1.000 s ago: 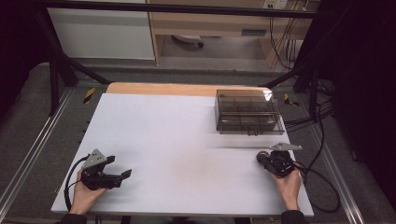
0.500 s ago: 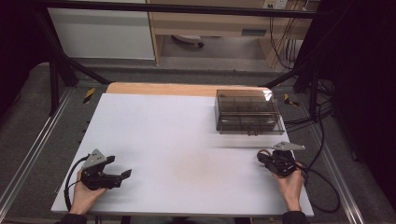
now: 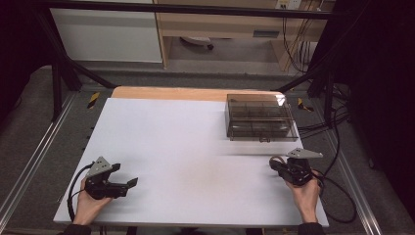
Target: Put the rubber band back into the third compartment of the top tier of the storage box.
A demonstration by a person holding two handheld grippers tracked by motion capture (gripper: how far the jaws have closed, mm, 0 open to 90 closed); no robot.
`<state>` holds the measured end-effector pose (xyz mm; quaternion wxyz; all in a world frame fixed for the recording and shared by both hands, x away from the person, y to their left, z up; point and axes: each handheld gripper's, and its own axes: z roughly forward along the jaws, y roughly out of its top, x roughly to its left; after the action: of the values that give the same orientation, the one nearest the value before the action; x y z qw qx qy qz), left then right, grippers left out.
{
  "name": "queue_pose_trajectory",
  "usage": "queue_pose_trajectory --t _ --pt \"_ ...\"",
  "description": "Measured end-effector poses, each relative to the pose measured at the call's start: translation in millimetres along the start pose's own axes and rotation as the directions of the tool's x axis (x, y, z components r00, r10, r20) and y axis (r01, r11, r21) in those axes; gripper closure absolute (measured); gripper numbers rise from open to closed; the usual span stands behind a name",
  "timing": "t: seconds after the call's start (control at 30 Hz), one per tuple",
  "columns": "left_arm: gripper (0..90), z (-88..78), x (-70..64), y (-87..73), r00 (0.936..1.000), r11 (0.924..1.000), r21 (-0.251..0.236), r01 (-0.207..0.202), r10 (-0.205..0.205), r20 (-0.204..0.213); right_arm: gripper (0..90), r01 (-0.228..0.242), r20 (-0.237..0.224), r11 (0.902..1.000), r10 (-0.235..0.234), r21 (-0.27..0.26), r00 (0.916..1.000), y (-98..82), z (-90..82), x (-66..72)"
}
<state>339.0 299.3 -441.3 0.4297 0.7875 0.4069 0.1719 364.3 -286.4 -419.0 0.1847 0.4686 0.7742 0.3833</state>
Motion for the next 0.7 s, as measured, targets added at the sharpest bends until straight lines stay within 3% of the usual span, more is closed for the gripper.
queue_pose_trajectory --t 0.7 --pt "8.0 -0.3 -0.2 -0.1 1.0000 1.0000 0.001 -0.003 0.003 -0.005 87.0 0.004 -0.028 0.9983 -0.006 -0.058 0.9996 11.8 -20.5 4.5"
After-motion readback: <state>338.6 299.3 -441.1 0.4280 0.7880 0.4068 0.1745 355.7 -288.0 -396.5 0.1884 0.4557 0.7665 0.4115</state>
